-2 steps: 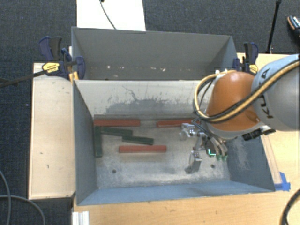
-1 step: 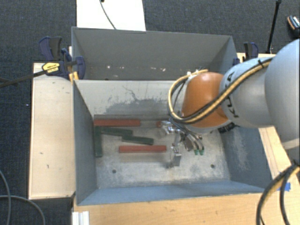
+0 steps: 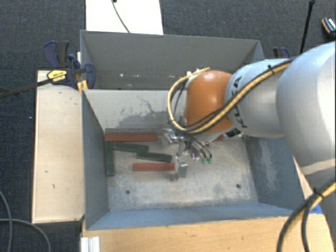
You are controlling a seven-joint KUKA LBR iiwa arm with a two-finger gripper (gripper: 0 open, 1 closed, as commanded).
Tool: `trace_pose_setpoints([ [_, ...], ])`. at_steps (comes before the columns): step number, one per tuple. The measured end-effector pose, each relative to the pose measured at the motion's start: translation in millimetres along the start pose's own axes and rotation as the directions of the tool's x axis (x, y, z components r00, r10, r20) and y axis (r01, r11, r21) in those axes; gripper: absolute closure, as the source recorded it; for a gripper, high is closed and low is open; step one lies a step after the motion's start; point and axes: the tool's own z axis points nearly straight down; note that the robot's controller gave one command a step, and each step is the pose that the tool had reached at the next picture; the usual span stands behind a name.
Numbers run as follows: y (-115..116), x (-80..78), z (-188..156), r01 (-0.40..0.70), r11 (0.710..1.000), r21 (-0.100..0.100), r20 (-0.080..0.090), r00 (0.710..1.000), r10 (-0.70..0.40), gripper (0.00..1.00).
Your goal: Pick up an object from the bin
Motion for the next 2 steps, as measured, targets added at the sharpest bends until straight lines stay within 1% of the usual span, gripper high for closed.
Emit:
trace_pose_setpoints([
  [1, -2, 1.1, 0, -0.005, 1.0, 0.001, -0.003, 1.0, 0.005, 1.0],
  [2, -21, 13.7, -148, 0.047, 0.999, 0.003, 0.004, 0.999, -0.047, 1.0],
])
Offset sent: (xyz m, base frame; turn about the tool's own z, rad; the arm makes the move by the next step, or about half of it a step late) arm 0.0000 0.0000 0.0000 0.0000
